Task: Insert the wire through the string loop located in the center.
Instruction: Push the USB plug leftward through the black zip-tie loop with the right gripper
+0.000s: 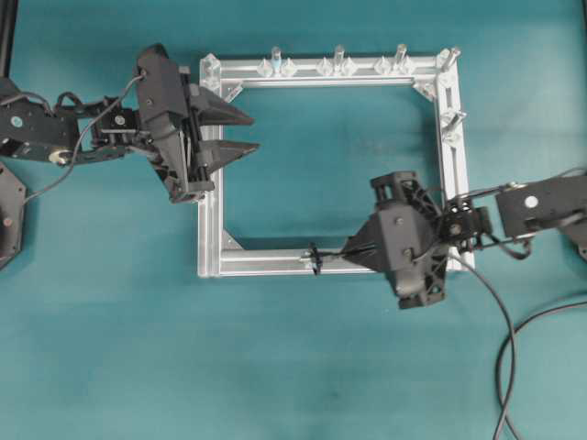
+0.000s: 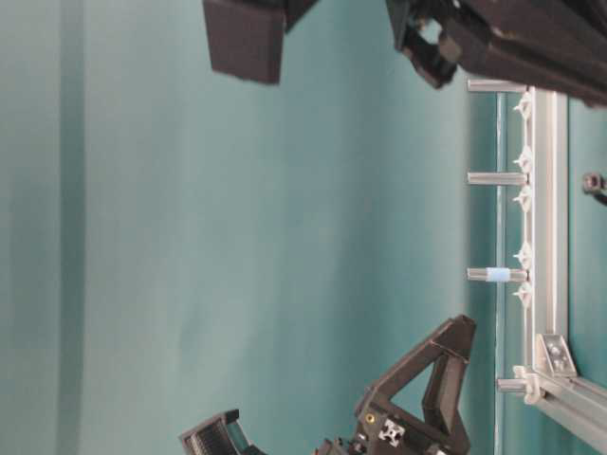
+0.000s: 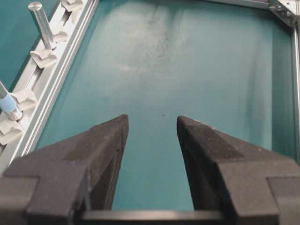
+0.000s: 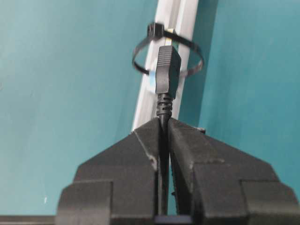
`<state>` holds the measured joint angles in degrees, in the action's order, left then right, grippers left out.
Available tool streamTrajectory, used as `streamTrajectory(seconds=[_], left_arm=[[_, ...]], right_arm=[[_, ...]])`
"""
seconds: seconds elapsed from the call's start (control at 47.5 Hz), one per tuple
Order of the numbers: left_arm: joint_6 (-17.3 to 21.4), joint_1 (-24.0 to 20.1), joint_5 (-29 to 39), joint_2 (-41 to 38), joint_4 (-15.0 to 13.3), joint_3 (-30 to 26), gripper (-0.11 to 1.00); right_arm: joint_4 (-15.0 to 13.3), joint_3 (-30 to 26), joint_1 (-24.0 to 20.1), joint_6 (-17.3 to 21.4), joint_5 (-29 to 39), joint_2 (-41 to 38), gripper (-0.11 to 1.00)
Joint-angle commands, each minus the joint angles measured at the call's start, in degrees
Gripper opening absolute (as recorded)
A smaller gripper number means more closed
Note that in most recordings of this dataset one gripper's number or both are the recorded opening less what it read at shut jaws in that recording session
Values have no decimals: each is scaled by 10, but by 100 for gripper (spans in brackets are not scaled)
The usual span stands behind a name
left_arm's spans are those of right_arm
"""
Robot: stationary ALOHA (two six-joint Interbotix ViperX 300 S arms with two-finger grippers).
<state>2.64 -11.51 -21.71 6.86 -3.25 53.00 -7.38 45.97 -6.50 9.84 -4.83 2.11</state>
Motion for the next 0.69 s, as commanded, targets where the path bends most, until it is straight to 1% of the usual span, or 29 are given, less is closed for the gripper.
streamTrajectory(seconds=[0.0, 0.232, 0.674], left_arm=[[1, 2, -4, 12, 0, -9, 47], [1, 2, -3, 12, 0, -8, 47], [1, 1, -4, 12, 0, -8, 47]], right_arm=[[-1, -25, 1, -1, -5, -4, 7], [-1, -45, 2, -1, -5, -27, 7], [-1, -48, 9, -1, -5, -28, 7]])
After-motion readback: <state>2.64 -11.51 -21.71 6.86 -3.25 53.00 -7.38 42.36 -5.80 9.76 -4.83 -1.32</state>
